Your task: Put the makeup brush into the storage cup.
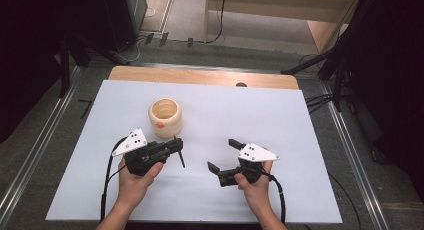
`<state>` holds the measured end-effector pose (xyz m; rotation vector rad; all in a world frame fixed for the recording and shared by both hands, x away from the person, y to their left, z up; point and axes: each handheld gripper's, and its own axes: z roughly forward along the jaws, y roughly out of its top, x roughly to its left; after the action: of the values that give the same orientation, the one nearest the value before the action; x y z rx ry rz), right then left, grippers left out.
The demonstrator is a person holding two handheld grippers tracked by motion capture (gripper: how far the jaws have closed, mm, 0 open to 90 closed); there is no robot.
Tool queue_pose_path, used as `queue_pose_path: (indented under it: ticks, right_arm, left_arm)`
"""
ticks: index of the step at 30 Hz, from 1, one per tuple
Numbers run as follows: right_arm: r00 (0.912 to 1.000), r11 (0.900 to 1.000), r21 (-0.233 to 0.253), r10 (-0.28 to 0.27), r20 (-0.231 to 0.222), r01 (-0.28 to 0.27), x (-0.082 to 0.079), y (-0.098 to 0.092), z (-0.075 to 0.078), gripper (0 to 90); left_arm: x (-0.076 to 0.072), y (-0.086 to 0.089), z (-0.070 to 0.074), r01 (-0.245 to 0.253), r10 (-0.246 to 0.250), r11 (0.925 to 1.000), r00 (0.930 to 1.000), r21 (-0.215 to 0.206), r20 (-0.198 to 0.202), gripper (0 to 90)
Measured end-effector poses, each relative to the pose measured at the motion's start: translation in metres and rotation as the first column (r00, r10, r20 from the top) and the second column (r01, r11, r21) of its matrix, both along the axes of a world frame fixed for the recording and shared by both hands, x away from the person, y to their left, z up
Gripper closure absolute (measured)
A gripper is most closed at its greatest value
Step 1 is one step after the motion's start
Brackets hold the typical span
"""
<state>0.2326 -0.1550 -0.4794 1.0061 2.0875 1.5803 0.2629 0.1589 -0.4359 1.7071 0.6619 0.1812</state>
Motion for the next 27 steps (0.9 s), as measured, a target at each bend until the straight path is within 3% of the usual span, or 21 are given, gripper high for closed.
queue_pose_path:
  ticks: [15,27]
  right_arm:
    - [0.9959,0.996,-0.005,-0.089,-0.012,0.089,-0.004,-0.054,-0.010,0.0]
    - [0.9913,0.991,-0.008,-0.131,-0.017,0.131,-0.009,-0.081,-0.016,0.0]
  left_arm:
    - [0.014,0.015,0.015,-0.031,0.031,0.9995,0.9995,-0.005,0.005,85.3]
    - [0.029,0.022,0.032,-0.066,0.066,0.9978,0.9976,-0.005,0.020,85.3]
